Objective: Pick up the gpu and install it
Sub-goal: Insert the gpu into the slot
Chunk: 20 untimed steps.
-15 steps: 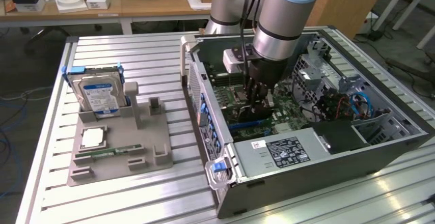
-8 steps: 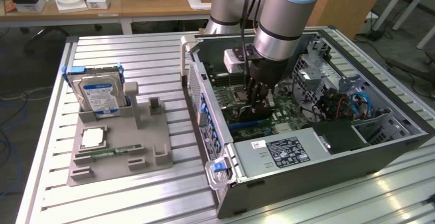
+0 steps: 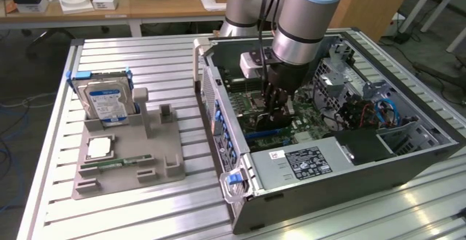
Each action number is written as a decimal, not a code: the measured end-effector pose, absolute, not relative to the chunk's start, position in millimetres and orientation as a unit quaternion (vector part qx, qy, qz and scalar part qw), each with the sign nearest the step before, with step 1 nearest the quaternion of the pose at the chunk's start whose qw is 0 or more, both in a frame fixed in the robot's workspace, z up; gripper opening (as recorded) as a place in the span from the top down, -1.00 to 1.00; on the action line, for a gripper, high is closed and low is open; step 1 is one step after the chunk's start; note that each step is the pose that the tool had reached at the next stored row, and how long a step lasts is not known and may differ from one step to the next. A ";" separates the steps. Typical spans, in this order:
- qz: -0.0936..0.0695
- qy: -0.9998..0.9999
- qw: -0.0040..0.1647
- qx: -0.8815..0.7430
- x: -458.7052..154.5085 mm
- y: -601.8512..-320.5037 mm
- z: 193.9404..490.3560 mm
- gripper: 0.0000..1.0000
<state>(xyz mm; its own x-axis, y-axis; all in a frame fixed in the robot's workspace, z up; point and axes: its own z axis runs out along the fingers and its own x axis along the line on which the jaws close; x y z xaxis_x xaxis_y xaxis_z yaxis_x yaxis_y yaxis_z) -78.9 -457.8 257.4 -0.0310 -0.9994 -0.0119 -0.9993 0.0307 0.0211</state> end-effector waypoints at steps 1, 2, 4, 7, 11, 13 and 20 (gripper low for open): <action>-0.012 -0.718 0.003 0.696 -78.9 -457.8 257.4 0.48; -0.012 -0.718 0.003 0.696 -78.8 -457.8 257.4 0.48; -0.012 -0.718 0.003 0.696 -78.8 -457.8 257.4 0.48; -0.012 -0.718 0.003 0.696 -78.8 -457.7 256.9 0.48; -0.012 -0.718 0.003 0.696 -78.7 -457.8 254.5 0.48; -0.012 -0.718 0.003 0.696 -78.7 -457.8 253.5 0.48; -0.012 -0.718 0.003 0.696 -78.8 -457.8 250.5 0.48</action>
<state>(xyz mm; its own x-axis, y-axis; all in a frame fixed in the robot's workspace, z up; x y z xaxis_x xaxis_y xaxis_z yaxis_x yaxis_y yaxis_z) -78.8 -457.8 250.5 -0.0310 -0.9995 -0.0118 -0.9993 0.0307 0.0211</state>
